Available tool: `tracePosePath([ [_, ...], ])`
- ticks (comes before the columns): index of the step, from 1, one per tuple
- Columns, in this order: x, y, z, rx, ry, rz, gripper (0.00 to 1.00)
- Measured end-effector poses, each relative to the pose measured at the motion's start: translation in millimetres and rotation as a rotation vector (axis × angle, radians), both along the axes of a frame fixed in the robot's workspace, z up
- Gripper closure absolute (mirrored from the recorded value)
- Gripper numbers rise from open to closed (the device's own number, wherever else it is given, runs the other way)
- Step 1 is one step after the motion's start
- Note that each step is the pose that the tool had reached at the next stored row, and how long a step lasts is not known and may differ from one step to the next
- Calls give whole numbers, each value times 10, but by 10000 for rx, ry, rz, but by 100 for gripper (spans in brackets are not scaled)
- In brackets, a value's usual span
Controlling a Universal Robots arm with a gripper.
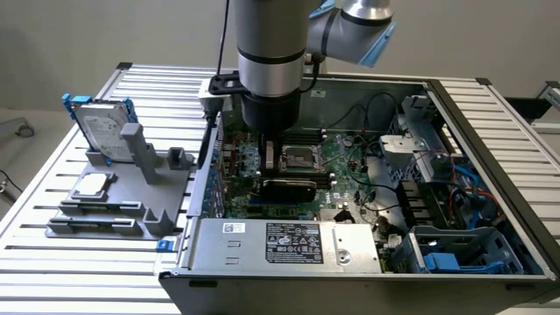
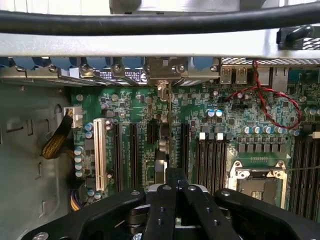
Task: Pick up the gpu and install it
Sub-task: 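Press down on the gpu until it lock into place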
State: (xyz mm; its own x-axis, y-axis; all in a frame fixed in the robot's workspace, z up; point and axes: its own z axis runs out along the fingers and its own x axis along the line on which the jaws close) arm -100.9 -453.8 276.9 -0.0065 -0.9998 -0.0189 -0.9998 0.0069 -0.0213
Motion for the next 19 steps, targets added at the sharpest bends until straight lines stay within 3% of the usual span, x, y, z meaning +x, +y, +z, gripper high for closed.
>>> tracePosePath([
  [19, 34, 6, -93, 43, 104, 1, 89],
])
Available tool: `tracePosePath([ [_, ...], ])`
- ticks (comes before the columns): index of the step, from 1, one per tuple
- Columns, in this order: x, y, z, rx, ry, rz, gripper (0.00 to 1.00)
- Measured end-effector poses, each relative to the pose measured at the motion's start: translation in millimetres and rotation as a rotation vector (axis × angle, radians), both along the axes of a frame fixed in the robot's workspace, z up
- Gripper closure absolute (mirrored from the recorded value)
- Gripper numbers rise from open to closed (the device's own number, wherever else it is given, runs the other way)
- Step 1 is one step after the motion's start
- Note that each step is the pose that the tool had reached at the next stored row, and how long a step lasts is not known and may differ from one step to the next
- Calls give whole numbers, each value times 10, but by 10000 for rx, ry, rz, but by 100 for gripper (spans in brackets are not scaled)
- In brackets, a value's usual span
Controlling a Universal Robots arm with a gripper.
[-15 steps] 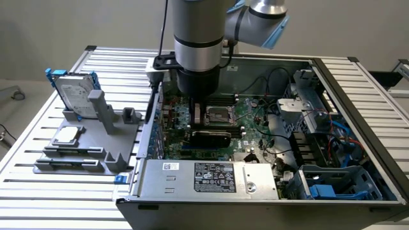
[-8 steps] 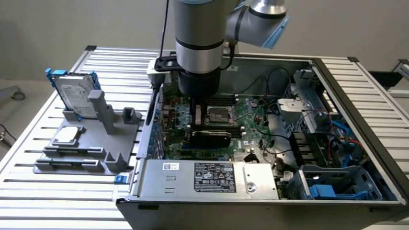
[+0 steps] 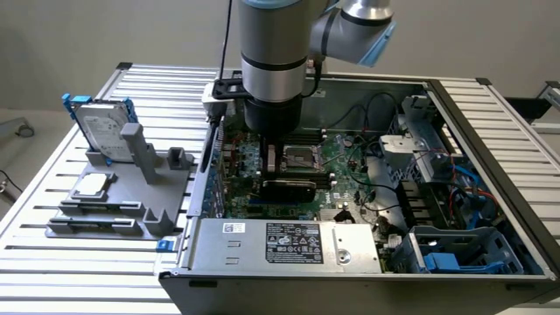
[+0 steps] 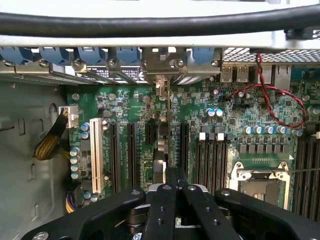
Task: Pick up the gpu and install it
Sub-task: 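Press down on the gpu until it lock into place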
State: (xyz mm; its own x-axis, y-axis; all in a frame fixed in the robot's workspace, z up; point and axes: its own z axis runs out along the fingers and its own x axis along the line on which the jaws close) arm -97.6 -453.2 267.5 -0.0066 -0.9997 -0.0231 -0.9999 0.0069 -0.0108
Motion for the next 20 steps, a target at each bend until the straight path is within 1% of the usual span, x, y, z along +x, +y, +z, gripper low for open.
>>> tracePosePath([
  [1, 0, 0, -8, 8, 6, 0, 89],
  [4, 0, 0, -18, 4, 40, -1, 89],
  [7, 0, 1, -17, 25, 65, -2, 89],
  [8, 0, 1, -1, 49, 65, -3, 89],
  [12, -8, 1, 98, 77, 86, -2, 89],
  [13, -17, 0, 118, 82, 99, 0, 89],
  [14, -29, 0, 135, 88, 125, -1, 89],
  [15, -44, 0, 147, 93, 166, -1, 89],
  [16, -60, 0, 153, 97, 224, -2, 89],
  [17, -75, 1, 155, 99, 296, -2, 89],
  [20, -124, 1, 161, 98, 551, -3, 89],
])
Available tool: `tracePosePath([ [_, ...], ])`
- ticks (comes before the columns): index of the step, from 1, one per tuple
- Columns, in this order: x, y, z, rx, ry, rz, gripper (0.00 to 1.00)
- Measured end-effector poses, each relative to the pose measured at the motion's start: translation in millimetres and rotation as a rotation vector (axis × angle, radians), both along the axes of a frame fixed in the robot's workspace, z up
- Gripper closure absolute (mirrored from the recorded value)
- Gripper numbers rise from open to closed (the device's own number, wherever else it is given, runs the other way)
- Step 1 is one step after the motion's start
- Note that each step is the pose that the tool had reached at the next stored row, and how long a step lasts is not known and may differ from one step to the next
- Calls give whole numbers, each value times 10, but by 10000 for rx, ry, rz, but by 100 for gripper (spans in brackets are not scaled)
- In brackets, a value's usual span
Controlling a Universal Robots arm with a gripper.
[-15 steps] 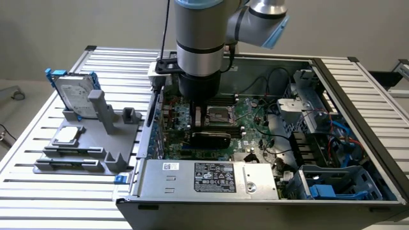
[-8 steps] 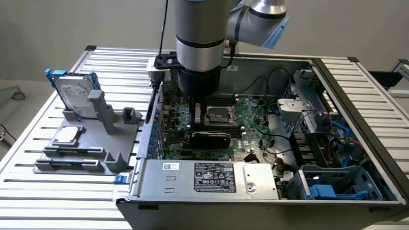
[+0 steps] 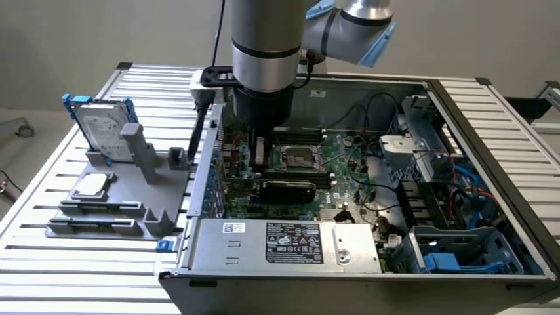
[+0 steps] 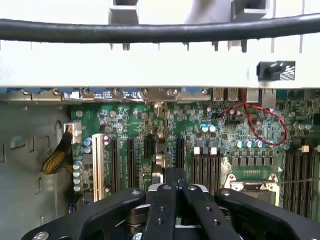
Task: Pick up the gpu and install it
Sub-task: 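Press down on the gpu until it lock into place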
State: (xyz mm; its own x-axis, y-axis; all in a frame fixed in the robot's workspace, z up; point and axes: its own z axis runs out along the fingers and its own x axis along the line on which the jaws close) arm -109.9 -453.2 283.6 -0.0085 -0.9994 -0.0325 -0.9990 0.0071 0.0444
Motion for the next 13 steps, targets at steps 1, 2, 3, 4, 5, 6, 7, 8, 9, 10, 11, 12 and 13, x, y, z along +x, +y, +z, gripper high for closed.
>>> tracePosePath([
  [1, -16, 0, 2, -1, 89, 0, 89],
  [2, -31, -1, 4, -3, 182, 0, 89],
  [3, -44, -1, 5, -2, 269, 0, 89],
  [4, -53, -1, 7, -2, 366, 0, 89],
  [5, -55, -1, 16, -4, 426, 2, 89],
  [6, -56, 0, 21, -4, 430, 1, 89],
  [7, -54, 1, 22, 0, 428, 1, 89],
  [8, -48, 1, 24, 10, 429, 9, 89],
  [9, -34, 1, 32, 28, 430, 22, 89],
  [10, -18, 1, 40, 53, 429, 37, 89],
  [11, -1, 1, 50, 79, 429, 52, 89],
  [12, 11, 1, 61, 103, 429, 64, 89],
  [13, 18, 1, 68, 127, 428, 68, 89],
])
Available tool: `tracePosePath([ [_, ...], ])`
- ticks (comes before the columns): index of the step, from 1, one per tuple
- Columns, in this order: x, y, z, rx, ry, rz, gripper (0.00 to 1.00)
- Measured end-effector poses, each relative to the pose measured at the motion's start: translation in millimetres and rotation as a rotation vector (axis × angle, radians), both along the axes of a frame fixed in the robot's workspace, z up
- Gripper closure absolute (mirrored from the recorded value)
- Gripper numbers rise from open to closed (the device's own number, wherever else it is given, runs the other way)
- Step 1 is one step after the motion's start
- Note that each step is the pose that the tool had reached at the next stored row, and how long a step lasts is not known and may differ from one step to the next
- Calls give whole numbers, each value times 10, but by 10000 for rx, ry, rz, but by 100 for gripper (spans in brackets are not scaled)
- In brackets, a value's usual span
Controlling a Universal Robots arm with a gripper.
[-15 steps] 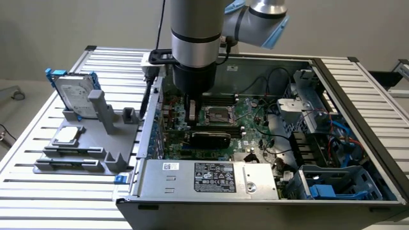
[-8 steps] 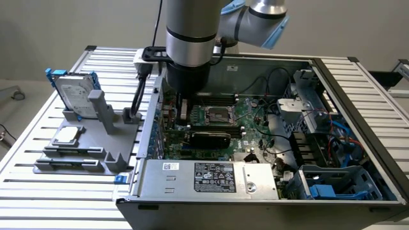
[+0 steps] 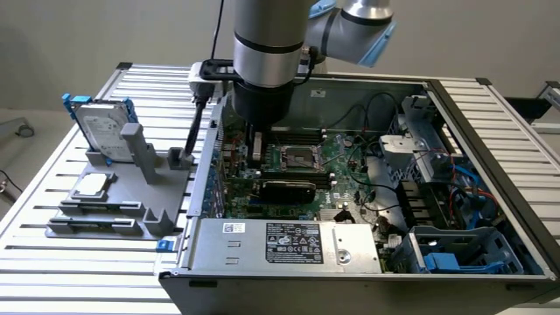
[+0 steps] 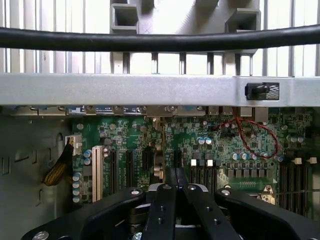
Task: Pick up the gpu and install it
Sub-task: 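Press down on the gpu until it lock into place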
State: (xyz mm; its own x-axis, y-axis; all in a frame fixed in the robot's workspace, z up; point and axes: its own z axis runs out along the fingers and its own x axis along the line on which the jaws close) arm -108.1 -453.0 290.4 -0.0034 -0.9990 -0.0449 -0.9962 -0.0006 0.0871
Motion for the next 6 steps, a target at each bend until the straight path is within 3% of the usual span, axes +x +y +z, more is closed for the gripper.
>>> tracePosePath([
  [6, 1, 0, 2, 7, 0, 1, 89],
])
